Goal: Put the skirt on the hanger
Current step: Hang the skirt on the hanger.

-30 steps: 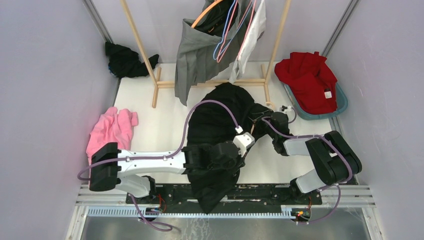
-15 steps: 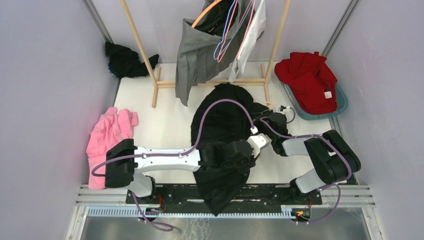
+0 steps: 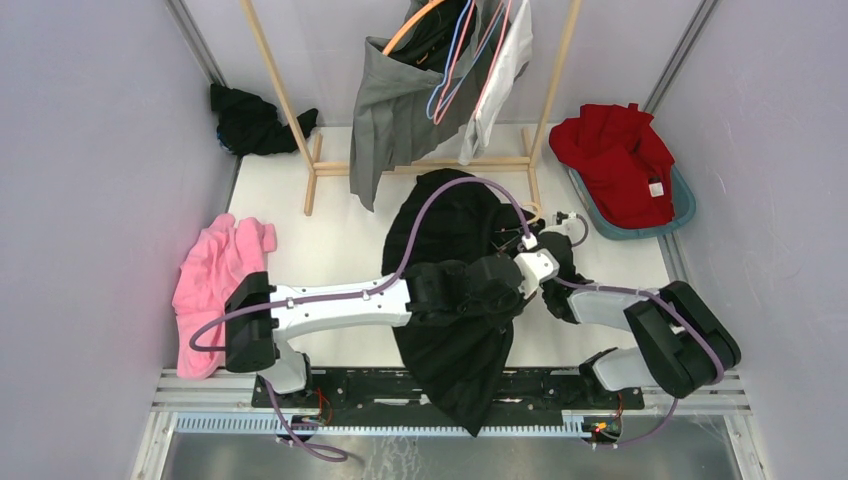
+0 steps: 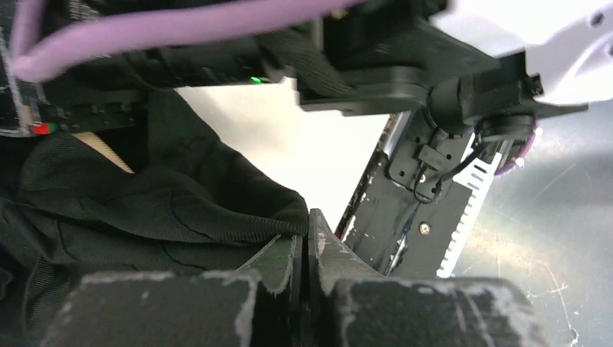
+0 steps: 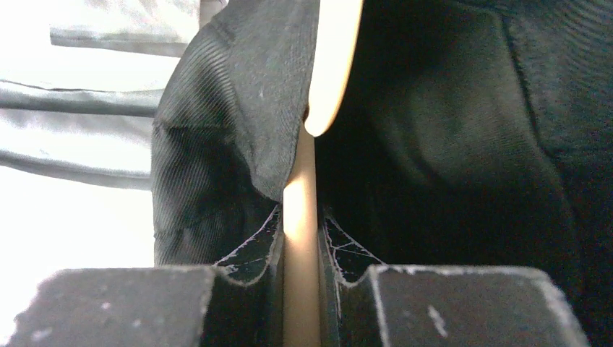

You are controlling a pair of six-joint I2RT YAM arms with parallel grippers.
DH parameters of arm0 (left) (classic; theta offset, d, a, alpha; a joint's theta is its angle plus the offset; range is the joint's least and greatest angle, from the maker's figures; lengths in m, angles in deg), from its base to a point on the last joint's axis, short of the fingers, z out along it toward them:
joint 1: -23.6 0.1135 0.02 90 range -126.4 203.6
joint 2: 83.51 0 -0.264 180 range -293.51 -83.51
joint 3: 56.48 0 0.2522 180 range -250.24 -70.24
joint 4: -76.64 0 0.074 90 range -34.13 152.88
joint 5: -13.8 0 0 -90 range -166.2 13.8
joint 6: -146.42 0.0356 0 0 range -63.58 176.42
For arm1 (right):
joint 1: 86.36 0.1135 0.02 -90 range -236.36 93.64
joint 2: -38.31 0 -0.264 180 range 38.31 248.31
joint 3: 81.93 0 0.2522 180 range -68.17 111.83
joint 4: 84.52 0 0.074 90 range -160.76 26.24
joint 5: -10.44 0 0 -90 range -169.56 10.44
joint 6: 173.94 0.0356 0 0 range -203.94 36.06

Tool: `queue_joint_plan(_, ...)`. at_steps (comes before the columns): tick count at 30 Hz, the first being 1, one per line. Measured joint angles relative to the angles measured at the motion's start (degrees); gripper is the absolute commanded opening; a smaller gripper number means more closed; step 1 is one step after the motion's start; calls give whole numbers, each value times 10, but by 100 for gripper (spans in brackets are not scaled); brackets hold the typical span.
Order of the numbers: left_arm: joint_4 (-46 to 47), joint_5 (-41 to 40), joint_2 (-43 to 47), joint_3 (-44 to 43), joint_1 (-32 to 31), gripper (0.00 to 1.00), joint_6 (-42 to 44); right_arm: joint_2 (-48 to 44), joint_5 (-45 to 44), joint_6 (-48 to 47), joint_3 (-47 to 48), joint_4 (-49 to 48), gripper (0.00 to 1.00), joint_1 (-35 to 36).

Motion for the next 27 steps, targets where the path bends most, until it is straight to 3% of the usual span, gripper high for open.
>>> queue_joint_plan(10, 31, 52, 1, 0, 82, 4, 2, -94, 31, -82, -1, 90, 1, -2)
queue_joint_plan(18, 42, 71, 1, -6, 115, 7, 2, -103, 128, -161, 69, 193, 1, -5)
queue_joint_plan(24, 61, 85, 2, -7, 129, 13, 2, -151, 210, -268, 130, 308, 1, -4)
queue_joint_plan(27, 69, 94, 5, -7, 129, 23, 1, -163, 246, -340, 176, 381, 1, 2)
